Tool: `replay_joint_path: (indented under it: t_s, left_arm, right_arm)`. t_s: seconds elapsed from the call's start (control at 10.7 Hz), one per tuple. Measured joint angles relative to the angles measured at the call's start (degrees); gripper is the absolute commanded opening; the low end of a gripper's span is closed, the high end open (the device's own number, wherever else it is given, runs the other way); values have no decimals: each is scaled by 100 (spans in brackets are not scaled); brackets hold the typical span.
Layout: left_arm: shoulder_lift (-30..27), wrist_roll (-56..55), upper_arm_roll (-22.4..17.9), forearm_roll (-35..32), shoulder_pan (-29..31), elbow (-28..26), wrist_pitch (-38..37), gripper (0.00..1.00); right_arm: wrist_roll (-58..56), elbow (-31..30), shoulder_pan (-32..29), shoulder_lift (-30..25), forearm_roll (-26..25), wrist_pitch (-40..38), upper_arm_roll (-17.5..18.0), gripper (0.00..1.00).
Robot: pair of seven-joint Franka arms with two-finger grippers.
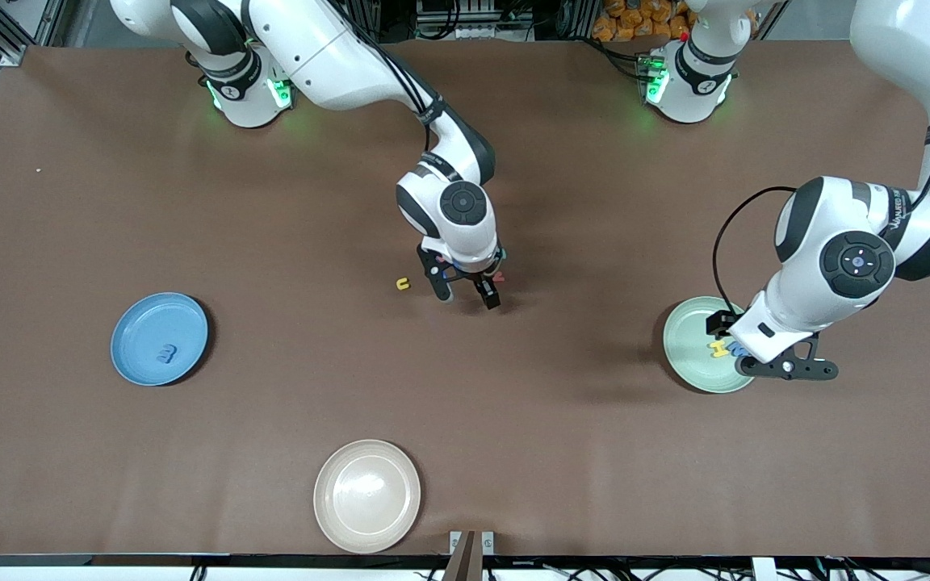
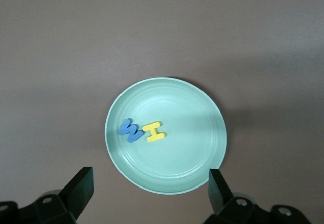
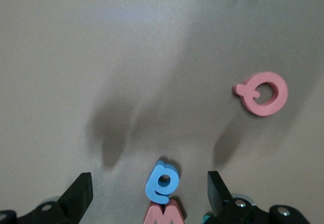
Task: Sort upper and lower case letters into plates
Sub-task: 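Grasp the blue g with the right gripper while the left gripper withdraws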
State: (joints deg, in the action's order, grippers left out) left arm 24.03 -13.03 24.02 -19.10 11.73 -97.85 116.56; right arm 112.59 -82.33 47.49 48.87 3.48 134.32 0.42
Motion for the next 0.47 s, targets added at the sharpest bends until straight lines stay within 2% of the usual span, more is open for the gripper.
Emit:
replay_joint_path:
  t_s: [0.28, 0.37, 0.47]
  left_arm:
    - [-2, 627, 24, 565, -11, 65, -14, 100]
    - [-5, 727, 24, 668, -8, 103, -15, 100]
    - [-7, 739, 24, 696, -8, 134, -20, 100]
  right_arm:
    - [74, 97, 52, 153, 0, 1, 0, 100]
    - [75, 105, 51, 164, 0, 1, -1, 70]
    - [76, 112, 51, 165, 0, 1, -1, 24]
